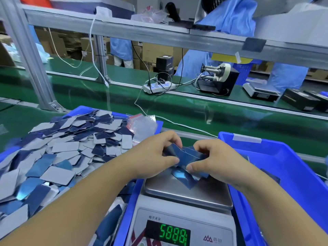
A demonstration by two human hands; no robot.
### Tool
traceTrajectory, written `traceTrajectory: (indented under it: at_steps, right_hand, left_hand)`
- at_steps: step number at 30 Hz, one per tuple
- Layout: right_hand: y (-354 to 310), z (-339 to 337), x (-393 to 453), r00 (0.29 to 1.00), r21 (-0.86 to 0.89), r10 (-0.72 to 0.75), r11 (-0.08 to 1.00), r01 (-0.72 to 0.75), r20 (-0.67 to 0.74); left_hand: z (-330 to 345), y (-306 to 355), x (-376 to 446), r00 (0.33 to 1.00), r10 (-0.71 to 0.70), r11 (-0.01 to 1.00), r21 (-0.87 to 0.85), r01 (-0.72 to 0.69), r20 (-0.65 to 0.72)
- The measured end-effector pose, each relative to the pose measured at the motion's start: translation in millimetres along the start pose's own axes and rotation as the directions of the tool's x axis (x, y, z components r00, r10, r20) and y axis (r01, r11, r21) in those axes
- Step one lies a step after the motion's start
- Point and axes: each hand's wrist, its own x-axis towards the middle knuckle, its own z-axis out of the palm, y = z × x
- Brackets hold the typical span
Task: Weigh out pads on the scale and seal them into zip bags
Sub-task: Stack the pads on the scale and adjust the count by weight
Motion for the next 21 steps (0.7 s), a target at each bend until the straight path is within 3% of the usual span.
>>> traceTrajectory:
  at_steps: [4, 6, 10, 16, 21]
  right_hand:
    - [0, 1, 3, 0.970, 0.012, -0.153, 0.987, 0.158, -0.191]
    - [1, 4, 4, 0.954, -0.052, -0.194, 0.981, 0.187, -0.230]
    - [4, 13, 7, 0.970, -0.174, -0.202, 0.969, 0.177, -0.135]
    - [5, 12, 10, 0.953, -0.116, -0.218, 0.973, 0.197, -0.209]
    - [5, 15, 9, 0.966, -0.122, -0.207, 0.974, 0.189, -0.157]
  left_hand:
    - [2, -2, 4, 0.981, 0.098, 0.991, -0.069, -0.111, -0.166]
    - [3, -5, 6, 0.984, 0.090, 0.995, -0.026, -0.095, -0.156]
    - [11, -8, 7, 0.998, 0.037, 0.997, 0.065, -0.034, -0.048]
    - [12, -7, 7, 0.986, 0.064, 0.997, 0.058, -0.055, -0.155]
    - [14, -9, 11, 0.994, 0.029, 0.981, 0.195, -0.008, -0.106]
